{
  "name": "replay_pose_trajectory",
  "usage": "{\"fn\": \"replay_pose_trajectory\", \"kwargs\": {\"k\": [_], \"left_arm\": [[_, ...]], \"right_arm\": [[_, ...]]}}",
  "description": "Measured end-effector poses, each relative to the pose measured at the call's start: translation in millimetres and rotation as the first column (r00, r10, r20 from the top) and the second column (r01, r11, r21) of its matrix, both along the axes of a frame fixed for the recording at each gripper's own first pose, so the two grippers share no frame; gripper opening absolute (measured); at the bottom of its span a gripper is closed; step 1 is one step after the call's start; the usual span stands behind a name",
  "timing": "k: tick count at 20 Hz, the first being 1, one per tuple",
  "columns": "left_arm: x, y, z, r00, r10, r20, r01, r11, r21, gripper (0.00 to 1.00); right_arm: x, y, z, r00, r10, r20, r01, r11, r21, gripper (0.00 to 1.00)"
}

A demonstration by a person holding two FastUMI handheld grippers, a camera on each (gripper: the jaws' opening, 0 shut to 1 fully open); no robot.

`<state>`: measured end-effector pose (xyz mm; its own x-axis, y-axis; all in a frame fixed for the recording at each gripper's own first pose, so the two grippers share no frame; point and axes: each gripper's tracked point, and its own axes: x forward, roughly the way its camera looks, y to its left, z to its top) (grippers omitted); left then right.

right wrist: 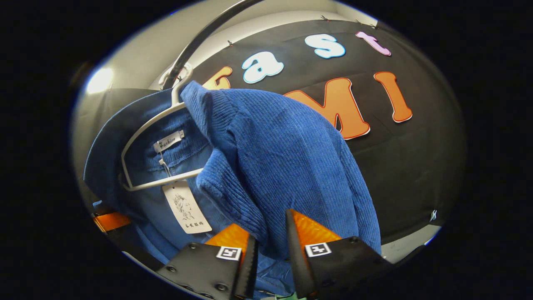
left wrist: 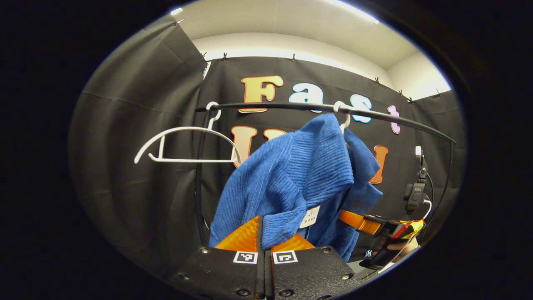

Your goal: Grasp the clothes on the hanger with both hands and then place them into the laundry hamper below.

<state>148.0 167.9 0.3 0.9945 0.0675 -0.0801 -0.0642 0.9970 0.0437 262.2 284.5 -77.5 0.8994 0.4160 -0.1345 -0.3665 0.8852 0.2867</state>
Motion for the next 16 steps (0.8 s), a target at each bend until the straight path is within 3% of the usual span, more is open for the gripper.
{"fn": "replay_pose_trajectory", "kwargs": {"k": [3, 4, 9, 16], "left_arm": [[-5, 13, 25, 0.999, 0.019, 0.031, -0.019, 1.000, 0.005, 0.00], [-6, 17, 34, 0.999, 0.025, 0.044, -0.025, 1.000, 0.003, 0.00], [-10, 47, 84, 0.990, 0.064, 0.124, -0.067, 0.998, 0.019, 0.00], [10, 70, 126, 0.982, 0.053, 0.184, -0.056, 0.998, 0.014, 0.00]], "right_arm": [[5, -17, 8, 1.000, -0.023, -0.020, 0.023, 0.999, 0.028, 0.27], [2, -18, 15, 0.999, -0.014, -0.029, 0.015, 0.999, 0.046, 0.12], [-3, -41, 62, 0.998, 0.025, 0.058, -0.032, 0.990, 0.134, 0.12], [9, -75, 101, 0.996, 0.006, 0.088, -0.035, 0.943, 0.331, 0.09]]}}
